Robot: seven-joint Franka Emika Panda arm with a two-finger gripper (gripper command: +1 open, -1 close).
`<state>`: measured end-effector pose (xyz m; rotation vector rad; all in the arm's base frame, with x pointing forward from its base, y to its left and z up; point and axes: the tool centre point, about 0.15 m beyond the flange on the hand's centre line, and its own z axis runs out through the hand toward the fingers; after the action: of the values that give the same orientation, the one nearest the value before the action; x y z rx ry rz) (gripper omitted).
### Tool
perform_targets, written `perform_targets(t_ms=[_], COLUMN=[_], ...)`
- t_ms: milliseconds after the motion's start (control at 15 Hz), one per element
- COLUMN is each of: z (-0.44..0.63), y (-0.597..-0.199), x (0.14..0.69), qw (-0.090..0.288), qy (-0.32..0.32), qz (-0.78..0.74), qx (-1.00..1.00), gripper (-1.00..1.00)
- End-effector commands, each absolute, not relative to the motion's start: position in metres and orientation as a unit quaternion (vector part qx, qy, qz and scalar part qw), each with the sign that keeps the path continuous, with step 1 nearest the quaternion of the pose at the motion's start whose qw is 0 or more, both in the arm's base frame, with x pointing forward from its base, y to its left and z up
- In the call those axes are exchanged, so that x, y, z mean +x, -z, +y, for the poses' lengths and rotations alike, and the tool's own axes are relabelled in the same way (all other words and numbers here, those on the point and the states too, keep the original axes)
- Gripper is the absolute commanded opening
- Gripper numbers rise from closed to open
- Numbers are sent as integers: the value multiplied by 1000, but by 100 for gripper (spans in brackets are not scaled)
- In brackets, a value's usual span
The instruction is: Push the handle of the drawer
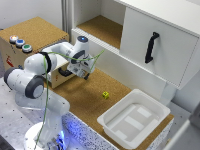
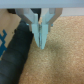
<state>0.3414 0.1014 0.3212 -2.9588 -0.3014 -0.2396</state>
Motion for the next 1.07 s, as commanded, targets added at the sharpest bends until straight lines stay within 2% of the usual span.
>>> perform_targets(t_ms=[0, 1000], z=[163, 306], y=[-316, -313], x=[366, 395], qw=[83, 106], qy=[63, 59], qz=[-112, -186], qx=[-988, -975], gripper=[-100, -100])
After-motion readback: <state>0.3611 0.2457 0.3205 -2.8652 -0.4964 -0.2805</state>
